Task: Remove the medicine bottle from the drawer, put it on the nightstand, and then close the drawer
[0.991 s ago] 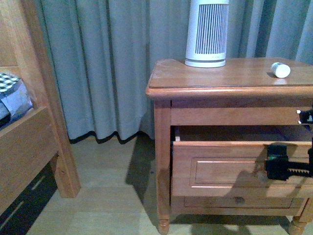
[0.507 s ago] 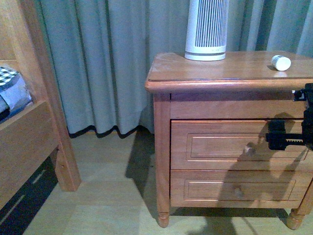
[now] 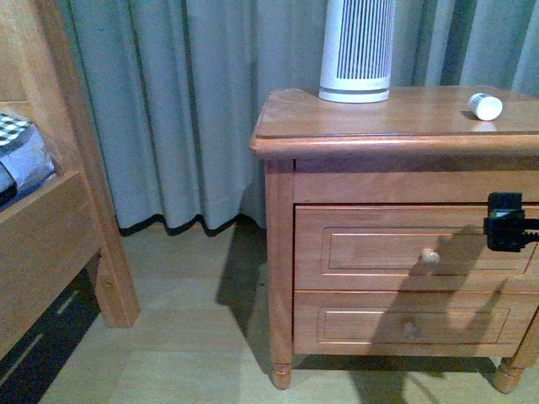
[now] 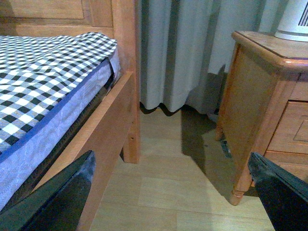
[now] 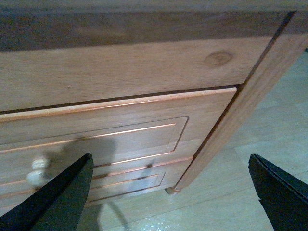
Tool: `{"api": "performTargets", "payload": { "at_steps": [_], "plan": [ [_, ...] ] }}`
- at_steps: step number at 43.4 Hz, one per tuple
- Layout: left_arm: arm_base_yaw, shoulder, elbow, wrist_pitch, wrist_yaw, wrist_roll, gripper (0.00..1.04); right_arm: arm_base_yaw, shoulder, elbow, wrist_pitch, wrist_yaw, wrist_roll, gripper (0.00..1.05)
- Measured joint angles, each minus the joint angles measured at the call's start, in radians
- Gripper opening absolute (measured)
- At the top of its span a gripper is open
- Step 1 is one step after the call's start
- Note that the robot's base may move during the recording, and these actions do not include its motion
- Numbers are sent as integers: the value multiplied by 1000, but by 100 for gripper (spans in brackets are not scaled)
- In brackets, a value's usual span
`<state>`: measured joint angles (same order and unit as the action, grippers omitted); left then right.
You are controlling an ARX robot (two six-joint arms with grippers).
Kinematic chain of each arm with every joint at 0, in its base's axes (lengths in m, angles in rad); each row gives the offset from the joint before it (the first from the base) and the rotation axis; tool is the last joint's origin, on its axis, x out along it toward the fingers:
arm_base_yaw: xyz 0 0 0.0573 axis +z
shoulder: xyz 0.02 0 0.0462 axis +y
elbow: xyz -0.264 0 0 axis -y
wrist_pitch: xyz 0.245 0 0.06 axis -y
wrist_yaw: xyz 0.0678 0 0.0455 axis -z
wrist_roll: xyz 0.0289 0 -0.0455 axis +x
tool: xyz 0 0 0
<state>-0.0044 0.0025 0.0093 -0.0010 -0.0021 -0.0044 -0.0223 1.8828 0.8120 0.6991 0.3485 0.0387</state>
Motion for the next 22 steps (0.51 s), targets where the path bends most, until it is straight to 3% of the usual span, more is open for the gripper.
{"api": "performTargets", "payload": {
  "at_steps": [13, 22],
  "plan": [
    [0, 0, 0, 0, 0, 0, 98, 82, -558, -313, -83, -24, -43, 98],
    [0, 0, 0, 0, 0, 0, 98, 190, -858, -455, -116, 75, -48, 98]
  ]
}}
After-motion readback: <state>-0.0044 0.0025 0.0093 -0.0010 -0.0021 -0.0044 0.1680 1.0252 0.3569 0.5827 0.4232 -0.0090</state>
